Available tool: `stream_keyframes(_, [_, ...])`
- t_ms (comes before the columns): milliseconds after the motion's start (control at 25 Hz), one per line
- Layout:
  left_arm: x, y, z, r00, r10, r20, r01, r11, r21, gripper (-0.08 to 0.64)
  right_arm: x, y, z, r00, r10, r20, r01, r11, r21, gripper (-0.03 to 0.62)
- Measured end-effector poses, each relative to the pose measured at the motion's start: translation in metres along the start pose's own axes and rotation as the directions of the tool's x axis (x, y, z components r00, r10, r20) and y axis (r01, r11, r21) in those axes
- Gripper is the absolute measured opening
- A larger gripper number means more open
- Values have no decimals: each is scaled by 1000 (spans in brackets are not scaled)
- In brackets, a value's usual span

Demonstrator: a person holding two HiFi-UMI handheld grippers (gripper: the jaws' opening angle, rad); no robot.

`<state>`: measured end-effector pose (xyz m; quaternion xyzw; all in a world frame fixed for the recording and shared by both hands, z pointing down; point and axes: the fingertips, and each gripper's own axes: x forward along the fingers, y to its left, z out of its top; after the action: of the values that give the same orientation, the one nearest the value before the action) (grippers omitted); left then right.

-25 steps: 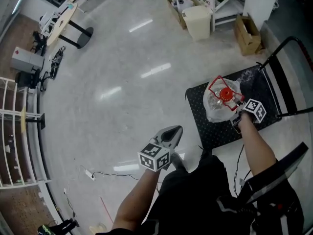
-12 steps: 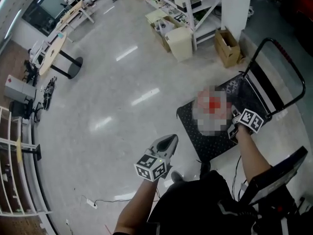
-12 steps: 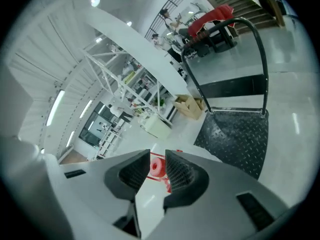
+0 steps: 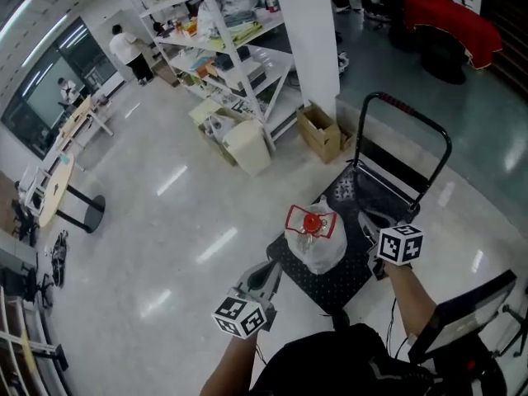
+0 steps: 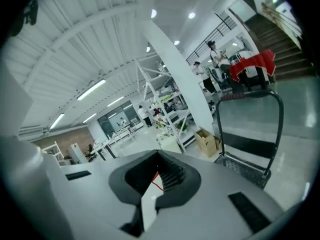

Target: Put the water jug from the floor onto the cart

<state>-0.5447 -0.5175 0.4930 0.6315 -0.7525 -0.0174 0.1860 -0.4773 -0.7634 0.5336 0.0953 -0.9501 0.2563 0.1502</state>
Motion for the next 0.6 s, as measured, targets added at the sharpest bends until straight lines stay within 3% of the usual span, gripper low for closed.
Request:
stream_keyframes(120, [12,-20,7,998,-69,16,68,997,38,2,-34,3,9,999,-23,38,25,998,-57,2])
stream_keyframes(360, [7,-49,11,968,-251,13,250,967,55,2,-116,24,8,972,-149,181,156,987,-23,2])
stream_keyframes(480, [-7,-68,11,937,-348,6,346,934,91,2,-167,50,-7,946,-230,229,246,969,-41,3])
stream_keyframes(600, [-28,-92,5,893,-450,-2,446,884,137,2,-220,77,-33,911,-325,253,346,937,-43,2])
